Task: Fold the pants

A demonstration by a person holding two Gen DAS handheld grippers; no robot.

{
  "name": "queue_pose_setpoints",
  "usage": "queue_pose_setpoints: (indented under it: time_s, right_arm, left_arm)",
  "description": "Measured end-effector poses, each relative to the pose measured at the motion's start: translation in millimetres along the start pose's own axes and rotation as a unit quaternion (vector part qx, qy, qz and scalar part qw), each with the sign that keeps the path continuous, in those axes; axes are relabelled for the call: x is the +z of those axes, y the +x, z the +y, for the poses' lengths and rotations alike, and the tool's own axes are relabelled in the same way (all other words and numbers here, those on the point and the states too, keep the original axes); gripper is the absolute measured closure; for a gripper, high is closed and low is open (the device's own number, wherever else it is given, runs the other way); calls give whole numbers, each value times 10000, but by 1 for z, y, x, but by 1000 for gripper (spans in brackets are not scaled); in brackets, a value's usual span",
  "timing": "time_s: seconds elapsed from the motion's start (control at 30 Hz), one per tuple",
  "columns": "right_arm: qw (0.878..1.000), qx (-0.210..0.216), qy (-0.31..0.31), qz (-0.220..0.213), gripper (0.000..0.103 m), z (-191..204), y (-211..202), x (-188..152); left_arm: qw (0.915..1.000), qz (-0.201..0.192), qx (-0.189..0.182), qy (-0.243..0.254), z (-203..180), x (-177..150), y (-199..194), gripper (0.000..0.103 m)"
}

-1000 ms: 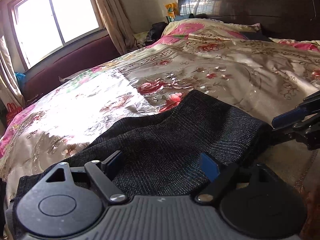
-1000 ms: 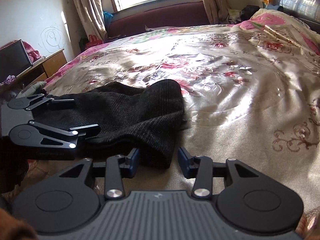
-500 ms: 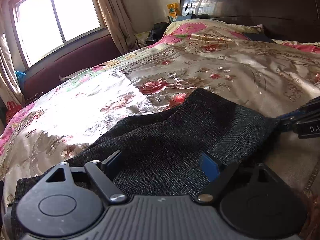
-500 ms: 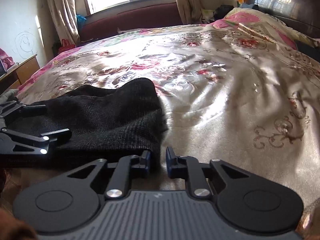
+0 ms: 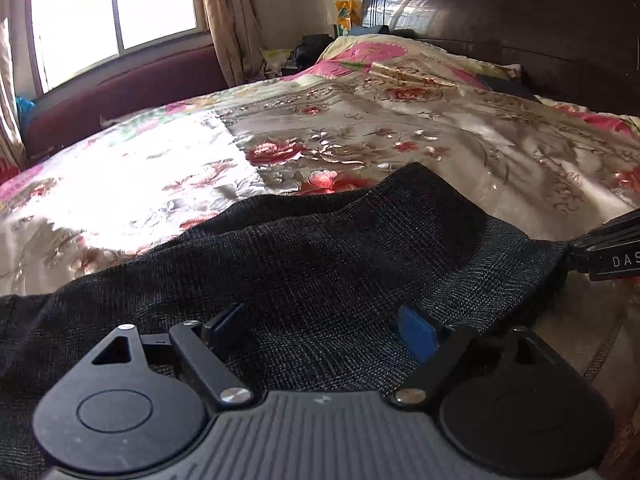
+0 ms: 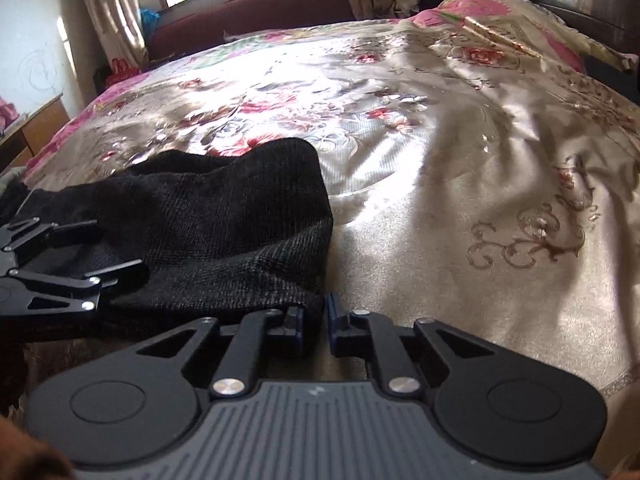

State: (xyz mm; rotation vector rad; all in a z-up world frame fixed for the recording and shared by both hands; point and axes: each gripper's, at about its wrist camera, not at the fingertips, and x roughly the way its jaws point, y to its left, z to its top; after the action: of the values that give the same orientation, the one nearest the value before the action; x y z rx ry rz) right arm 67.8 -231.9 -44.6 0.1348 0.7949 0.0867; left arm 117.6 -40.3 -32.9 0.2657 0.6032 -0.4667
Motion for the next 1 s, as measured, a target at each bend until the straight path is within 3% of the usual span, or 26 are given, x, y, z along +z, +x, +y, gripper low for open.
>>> queue_pose_setpoints:
  time_s: [0.03, 0.07, 0.17, 0.27, 0.33, 0.4, 0.43, 0.57, 0.7, 0.83, 0.9, 0.93, 1.0]
  right_arm:
    - [9999, -21, -123, 42, 79, 0, -6, 4]
    - [9997, -10, -242, 65, 77, -1, -15, 9]
    - [9971, -189, -726, -84, 76, 7, -50, 17]
    - [9891, -350, -1374, -397, 74, 36, -69, 24]
    - [9878, -50, -1497, -431, 74, 61, -66, 33]
    - [9874, 590, -1404, -430, 74, 89, -53, 47]
    - [9849, 886, -1428, -424, 70, 110, -42, 55]
    - [9671, 1989, -1586, -33, 62, 206, 15, 95]
    - [9547, 2261, -1838, 601, 59, 298, 69, 123]
    - [9573, 2085, -1529, 1296, 56, 342, 117, 124]
    - [9627, 1790, -1491, 1374, 52, 352, 128, 115]
    - [9629, 1753, -1509, 1390, 44, 356, 130, 112]
    - [9629, 1653, -1700, 1291, 44, 362, 128, 106]
  left_arm:
    - [10000, 5, 18, -33, 1, 2, -2, 8]
    - [10000, -6, 53, -70, 5, 3, -7, 8]
    - [9981, -309, 529, -88, 29, 2, -34, 8]
    - [9923, -404, 1084, -452, 67, -7, -55, 8]
    - [9823, -404, 1712, -646, 90, -18, -63, 8]
    - [9664, -326, 2406, -850, 110, -33, -67, 8]
    - [9621, -312, 2528, -975, 117, -37, -70, 8]
    - [9553, -196, 2476, -1605, 139, -60, -74, 8]
    - [9569, -291, 2295, -1758, 143, -68, -75, 8]
    - [9627, -317, 2107, -1669, 145, -73, -68, 8]
    - [9657, -332, 2085, -1512, 144, -76, -66, 8]
    - [9673, -326, 2041, -1473, 145, -77, -66, 8]
    - [9699, -327, 1899, -1487, 147, -82, -69, 8]
